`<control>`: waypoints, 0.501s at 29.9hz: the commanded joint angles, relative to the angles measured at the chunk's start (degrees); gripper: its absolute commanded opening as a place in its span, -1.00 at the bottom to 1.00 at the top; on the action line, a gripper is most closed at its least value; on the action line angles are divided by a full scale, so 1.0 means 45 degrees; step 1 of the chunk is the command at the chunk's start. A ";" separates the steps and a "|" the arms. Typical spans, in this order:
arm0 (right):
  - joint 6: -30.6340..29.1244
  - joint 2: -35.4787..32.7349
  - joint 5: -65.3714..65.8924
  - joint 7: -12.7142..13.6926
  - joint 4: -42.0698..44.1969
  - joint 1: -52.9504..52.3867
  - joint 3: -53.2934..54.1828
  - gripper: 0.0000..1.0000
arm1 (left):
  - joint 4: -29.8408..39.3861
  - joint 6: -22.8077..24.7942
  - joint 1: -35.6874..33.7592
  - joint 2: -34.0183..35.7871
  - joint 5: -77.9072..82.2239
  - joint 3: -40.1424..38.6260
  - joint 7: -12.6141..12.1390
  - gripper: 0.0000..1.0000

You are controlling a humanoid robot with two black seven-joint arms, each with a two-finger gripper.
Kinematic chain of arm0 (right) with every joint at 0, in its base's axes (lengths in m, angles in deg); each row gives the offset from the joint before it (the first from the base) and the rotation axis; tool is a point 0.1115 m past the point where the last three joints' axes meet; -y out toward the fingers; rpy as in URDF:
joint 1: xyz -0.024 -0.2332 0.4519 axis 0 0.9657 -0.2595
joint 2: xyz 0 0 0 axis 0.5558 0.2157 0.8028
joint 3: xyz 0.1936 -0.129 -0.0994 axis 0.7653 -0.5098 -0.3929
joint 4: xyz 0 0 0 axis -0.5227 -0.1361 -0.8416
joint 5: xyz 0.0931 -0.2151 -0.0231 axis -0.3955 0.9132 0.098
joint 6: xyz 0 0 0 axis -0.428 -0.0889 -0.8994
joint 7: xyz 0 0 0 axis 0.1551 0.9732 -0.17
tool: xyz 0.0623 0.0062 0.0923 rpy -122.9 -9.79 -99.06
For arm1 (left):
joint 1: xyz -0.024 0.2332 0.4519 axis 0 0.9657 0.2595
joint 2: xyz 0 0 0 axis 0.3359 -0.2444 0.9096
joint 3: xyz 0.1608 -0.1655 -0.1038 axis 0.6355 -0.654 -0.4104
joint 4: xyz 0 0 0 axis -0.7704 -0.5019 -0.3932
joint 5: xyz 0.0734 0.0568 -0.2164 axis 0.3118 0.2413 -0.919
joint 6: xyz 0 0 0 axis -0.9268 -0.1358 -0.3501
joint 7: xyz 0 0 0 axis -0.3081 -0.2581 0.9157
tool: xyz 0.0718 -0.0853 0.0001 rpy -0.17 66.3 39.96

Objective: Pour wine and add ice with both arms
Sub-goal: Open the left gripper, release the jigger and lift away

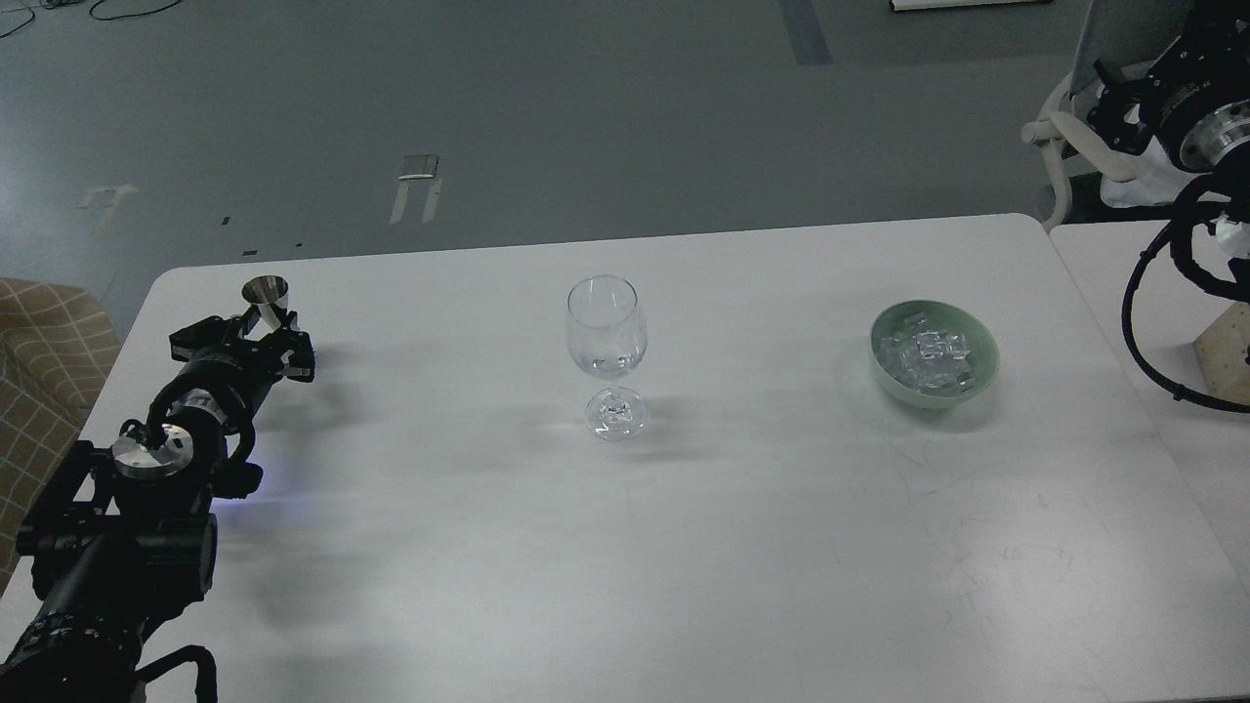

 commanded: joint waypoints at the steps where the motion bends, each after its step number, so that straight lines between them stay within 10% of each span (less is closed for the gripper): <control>1: 0.0000 -0.0004 0.0000 0.0000 -0.0010 0.0001 0.0020 1.00 | 0.0042 0.0000 0.0021 0.0002 0.0002 0.0116 0.0003 -0.20; 9: 0.0000 -0.0024 0.0000 0.0000 -0.0010 0.0001 0.0021 1.00 | 0.0120 0.0000 -0.0057 0.0080 -0.0017 0.0214 -0.0036 -0.18; 15: 0.0000 -0.0082 0.0000 0.0000 -0.0010 0.0001 0.0021 1.00 | 0.0120 0.0000 0.0001 0.0353 -0.0017 0.0214 -0.0016 0.45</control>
